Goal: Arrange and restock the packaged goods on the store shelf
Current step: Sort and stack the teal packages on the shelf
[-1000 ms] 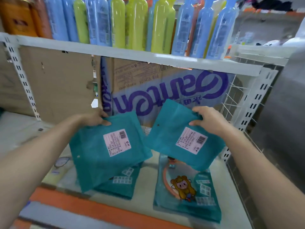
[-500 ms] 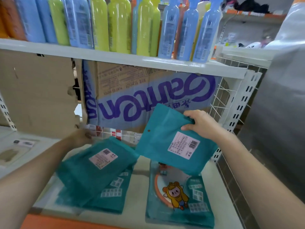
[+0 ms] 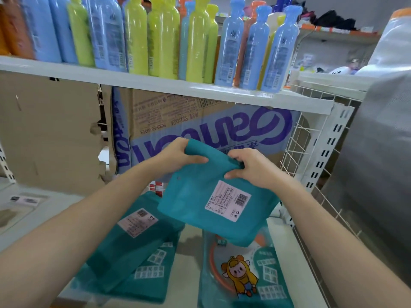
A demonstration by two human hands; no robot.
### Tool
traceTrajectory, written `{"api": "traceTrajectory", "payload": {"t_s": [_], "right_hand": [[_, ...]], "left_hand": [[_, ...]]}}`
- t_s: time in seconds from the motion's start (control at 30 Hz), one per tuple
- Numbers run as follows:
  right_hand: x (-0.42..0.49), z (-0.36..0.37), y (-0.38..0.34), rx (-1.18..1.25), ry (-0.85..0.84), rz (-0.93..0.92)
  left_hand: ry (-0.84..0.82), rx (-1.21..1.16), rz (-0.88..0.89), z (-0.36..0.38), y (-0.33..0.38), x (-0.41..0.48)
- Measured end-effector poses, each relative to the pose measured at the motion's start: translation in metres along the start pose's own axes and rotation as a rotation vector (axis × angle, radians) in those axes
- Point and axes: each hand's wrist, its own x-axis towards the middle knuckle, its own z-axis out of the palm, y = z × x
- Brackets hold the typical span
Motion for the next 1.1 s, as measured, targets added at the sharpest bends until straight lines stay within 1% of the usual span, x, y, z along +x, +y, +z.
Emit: {"api": "traceTrajectory", "payload": {"t_s": [0.07, 0.13, 0.27, 0.33, 0.47, 0.53, 0.6, 0.7, 0.77, 0.83, 0.9, 0.97, 1.03, 1.07, 1.1], "right_hand": [[0.000, 0.001, 0.001, 0.055, 0.035, -0.002], [-0.001, 0.000, 0.003, 0.105, 0.062, 0.012], [-0.013, 0.001, 0.022, 0.168, 0.011, 0.099], [-0.023, 0.003, 0.035, 0.277, -0.001, 0.167], [-0.042, 0.022, 0.050, 0.606, 0.022, 0.235], [-0.047, 0.039, 0.051, 0.726, 0.065, 0.237], [-0.051, 0.054, 0.045, 0.779, 0.165, 0.221], [-0.057, 0.068, 0.028, 0.717, 0.375, 0.190], [-0.061, 0.071, 0.018, 0.583, 0.496, 0.146], [-0.064, 0.071, 0.014, 0.423, 0.588, 0.102], [-0.064, 0.068, 0.015, 0.316, 0.656, 0.092], [-0.064, 0.065, 0.018, 0.220, 0.706, 0.121], [-0.064, 0.062, 0.022, 0.135, 0.758, 0.159], [-0.065, 0.062, 0.024, 0.092, 0.784, 0.162], [-0.066, 0.063, 0.025, 0.055, 0.808, 0.150]], "left_hand": [[0.061, 0.032, 0.050, 0.000, 0.001, 0.003], [0.069, 0.045, 0.112, -0.002, 0.004, 0.006], [0.059, 0.081, 0.167, -0.018, 0.009, 0.008], [0.056, 0.063, 0.192, -0.027, 0.011, 0.008], [0.050, 0.087, 0.230, -0.036, 0.020, 0.006], [0.037, 0.119, 0.251, -0.038, 0.024, 0.007], [0.028, 0.160, 0.267, -0.038, 0.025, 0.010], [0.084, 0.200, 0.257, -0.037, 0.023, 0.013], [0.137, 0.157, 0.204, -0.038, 0.018, 0.014], [0.154, 0.098, 0.154, -0.038, 0.010, 0.014], [0.186, 0.108, 0.135, -0.034, 0.003, 0.013], [0.342, 0.171, 0.087, -0.028, -0.006, 0.013], [0.509, 0.174, -0.054, -0.022, -0.014, 0.007], [0.510, 0.138, -0.154, -0.019, -0.018, 0.002], [0.438, 0.065, -0.259, -0.014, -0.018, -0.004]]}}
